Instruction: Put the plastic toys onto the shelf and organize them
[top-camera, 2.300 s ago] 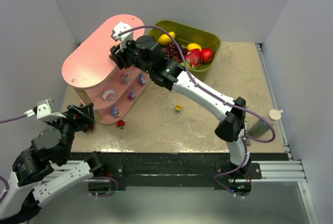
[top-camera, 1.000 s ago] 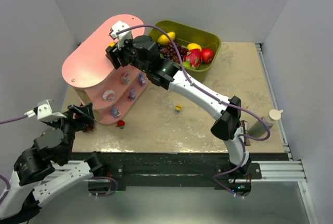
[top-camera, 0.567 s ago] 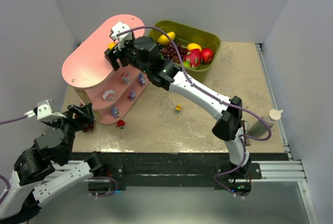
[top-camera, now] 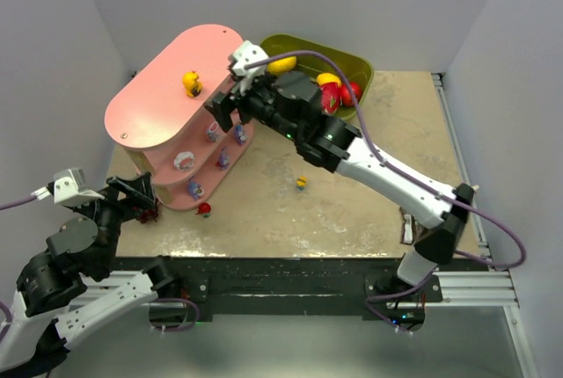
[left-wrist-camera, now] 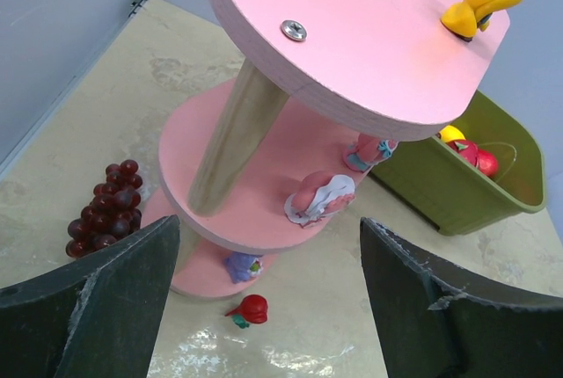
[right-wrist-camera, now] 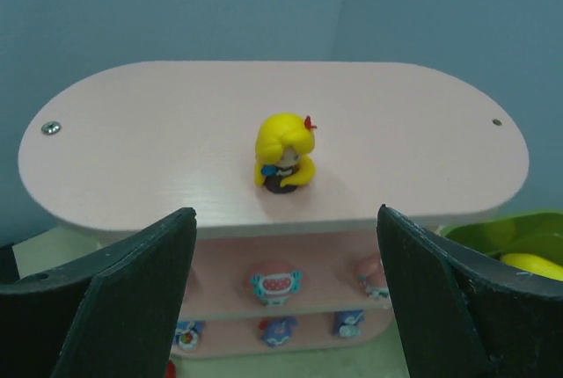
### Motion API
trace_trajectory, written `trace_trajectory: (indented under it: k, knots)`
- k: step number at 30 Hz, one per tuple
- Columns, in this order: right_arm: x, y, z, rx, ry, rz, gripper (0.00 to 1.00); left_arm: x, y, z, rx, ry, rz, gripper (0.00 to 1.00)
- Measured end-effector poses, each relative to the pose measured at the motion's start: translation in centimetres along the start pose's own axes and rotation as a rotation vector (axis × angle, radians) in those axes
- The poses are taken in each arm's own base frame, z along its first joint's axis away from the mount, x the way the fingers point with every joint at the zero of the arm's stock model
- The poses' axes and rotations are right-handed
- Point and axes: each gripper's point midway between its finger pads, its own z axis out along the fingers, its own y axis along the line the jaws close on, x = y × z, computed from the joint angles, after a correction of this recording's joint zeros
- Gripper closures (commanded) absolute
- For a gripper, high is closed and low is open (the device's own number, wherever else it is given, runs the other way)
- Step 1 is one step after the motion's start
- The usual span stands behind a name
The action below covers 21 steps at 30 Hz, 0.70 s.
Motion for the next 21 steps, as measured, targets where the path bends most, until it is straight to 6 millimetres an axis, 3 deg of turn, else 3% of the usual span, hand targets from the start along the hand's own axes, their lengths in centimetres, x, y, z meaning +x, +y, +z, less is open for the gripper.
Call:
trace_trajectory:
  k: [5, 10, 13, 15, 17, 18, 21]
  knots:
    - [1.7, -1.2, -6.4, 0.086, 0.031, 0.103, 0.14, 0.2, -0.3, -0.1, 0.020, 0.013, 0.000, 0.13]
    - [8.4, -3.1, -11.9, 0.262, 0.128, 0.252, 0.21, 0.5, -1.0, -0.2, 0.058, 0.029, -0.010, 0.12]
    - [14.0, -3.7, -13.8, 0.371, 0.215, 0.334, 0.41, 1.0, -1.4, -0.2, 0.086, 0.038, -0.014, 0.12]
    - [17.9, -3.7, -14.7, 0.427, 0.284, 0.379, 0.67, 1.6, -1.7, -0.1, 0.099, 0.053, -0.007, 0.12]
    - [21.5, -3.3, -15.7, 0.456, 0.348, 0.422, 0.80, 2.6, -2.0, 0.0, 0.111, 0.073, 0.007, 0.12]
    - [22.8, -3.1, -16.0, 0.464, 0.366, 0.444, 0.92, 3.0, -2.2, 0.1, 0.117, 0.081, 0.007, 0.12]
    - [27.3, -2.3, -17.3, 0.494, 0.432, 0.506, 0.96, 4.6, -2.5, 0.3, 0.134, 0.109, 0.017, 0.12]
